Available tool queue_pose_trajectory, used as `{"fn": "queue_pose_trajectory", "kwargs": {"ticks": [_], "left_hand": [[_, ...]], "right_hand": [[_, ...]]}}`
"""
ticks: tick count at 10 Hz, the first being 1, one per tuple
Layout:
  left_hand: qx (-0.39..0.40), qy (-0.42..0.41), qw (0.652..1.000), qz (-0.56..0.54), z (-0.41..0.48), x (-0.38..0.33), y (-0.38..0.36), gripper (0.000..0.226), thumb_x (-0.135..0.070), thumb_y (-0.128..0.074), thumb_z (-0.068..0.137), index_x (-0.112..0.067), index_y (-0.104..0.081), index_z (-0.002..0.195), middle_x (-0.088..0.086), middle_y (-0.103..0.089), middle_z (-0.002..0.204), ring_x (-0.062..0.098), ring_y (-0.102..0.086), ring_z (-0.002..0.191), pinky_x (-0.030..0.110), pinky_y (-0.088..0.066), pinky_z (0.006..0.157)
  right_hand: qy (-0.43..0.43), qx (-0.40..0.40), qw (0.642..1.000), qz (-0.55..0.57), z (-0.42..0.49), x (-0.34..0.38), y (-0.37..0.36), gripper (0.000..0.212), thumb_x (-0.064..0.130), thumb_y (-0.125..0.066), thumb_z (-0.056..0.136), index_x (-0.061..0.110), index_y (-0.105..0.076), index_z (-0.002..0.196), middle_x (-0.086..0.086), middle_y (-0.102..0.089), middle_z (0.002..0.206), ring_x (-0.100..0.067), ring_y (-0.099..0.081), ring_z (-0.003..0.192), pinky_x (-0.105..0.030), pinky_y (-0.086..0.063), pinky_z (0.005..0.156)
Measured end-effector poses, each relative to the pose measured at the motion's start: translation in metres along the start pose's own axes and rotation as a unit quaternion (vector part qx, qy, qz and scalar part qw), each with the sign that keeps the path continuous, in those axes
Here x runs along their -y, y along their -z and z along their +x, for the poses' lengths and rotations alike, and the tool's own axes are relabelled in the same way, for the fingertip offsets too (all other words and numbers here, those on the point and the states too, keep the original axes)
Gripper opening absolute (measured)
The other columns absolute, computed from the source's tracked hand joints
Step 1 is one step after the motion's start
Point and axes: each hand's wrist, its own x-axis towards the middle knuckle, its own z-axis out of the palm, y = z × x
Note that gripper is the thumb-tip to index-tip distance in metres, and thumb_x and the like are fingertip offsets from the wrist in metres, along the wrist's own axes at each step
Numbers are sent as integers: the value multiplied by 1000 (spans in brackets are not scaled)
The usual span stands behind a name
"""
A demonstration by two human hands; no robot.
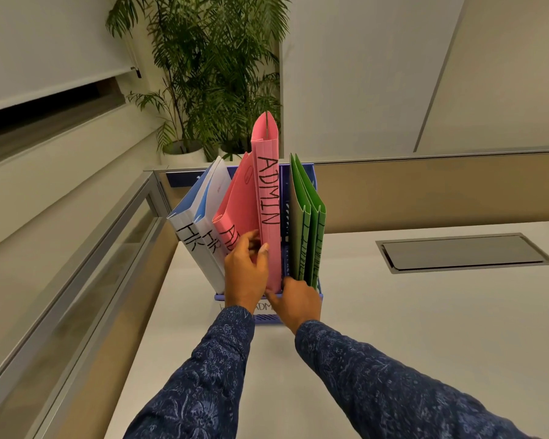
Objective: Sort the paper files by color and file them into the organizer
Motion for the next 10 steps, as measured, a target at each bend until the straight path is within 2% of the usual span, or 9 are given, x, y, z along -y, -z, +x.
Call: {"fn": "queue_pose_trajectory", "kwargs": {"ticks": [1, 2, 3, 4, 5, 6, 7, 9, 10], "left_hand": [[-5, -16, 1000, -23, -1, -1, 2, 38, -13, -63, 92, -16, -55, 128, 1, -67, 109, 8, -65, 93, 16, -57, 79], [-2, -29, 999, -34, 0, -1, 3, 41, -13, -64, 91, -18, -51, 130, 0, -66, 111, 9, -66, 95, 26, -60, 79], [2, -36, 999, -6, -2, 0, 3, 55, -16, -63, 91, -22, -39, 141, 3, -60, 127, 16, -62, 110, 34, -58, 90], [-20, -76, 996, 42, -5, 1, 3, 63, -18, -62, 92, -21, -30, 147, 6, -49, 143, 20, -52, 127, 27, -48, 102], [-59, -190, 967, 156, -8, 3, 3, 62, -18, -62, 91, -10, -35, 146, 10, -33, 155, 24, -29, 145, 20, -21, 118], [-56, -216, 954, 200, -10, 6, 4, 62, -18, -64, 89, -9, -39, 145, 11, -30, 157, 25, -20, 148, 34, -18, 122], [-25, -198, 946, 255, -17, 13, 7, 69, -23, -64, 87, -12, -35, 148, 11, -24, 160, 27, -12, 151, 48, -17, 121], [40, -181, 928, 324, -42, 27, 14, 76, -31, -61, 89, -11, -25, 153, 11, -13, 163, 27, -6, 151, 48, -10, 122], [61, -161, 928, 330, -56, 32, 15, 78, -35, -60, 89, -11, -22, 153, 10, -11, 163, 27, -6, 151, 48, -11, 122]], "right_hand": [[-6, -7, 999, 32, 1, 2, 0, 38, 49, -61, 87, 17, -54, 106, -6, -70, 95, -31, -68, 84, -33, -44, 62], [-18, -6, 999, 37, 4, 2, 1, 33, 44, -61, 89, 16, -51, 105, -7, -69, 94, -32, -68, 85, -34, -46, 63], [-21, 3, 999, 44, 4, 1, 2, 33, 43, -64, 87, 16, -50, 100, -6, -68, 88, -31, -66, 81, -34, -47, 61], [-8, 10, 999, 51, 1, -1, 2, 34, 45, -65, 87, 18, -48, 98, -2, -65, 83, -28, -65, 77, -34, -47, 59], [31, -2, 999, 28, -5, -5, 2, 34, 49, -61, 88, 20, -47, 99, 1, -62, 82, -25, -63, 74, -35, -48, 58], [60, -22, 998, 9, -9, -7, 4, 32, 51, -57, 89, 22, -49, 99, 1, -66, 85, -24, -64, 74, -36, -50, 60], [97, -52, 994, 4, -17, -6, 12, 26, 50, -55, 90, 25, -51, 97, 5, -66, 91, -17, -62, 76, -35, -55, 64], [135, -80, 987, -13, -33, -19, 30, 23, 41, -58, 90, 23, -53, 103, 4, -60, 99, -15, -55, 90, -34, -57, 71], [146, -84, 985, -41, -39, -25, 36, 30, 41, -61, 87, 20, -54, 108, 2, -59, 103, -16, -55, 95, -32, -57, 74]]}}
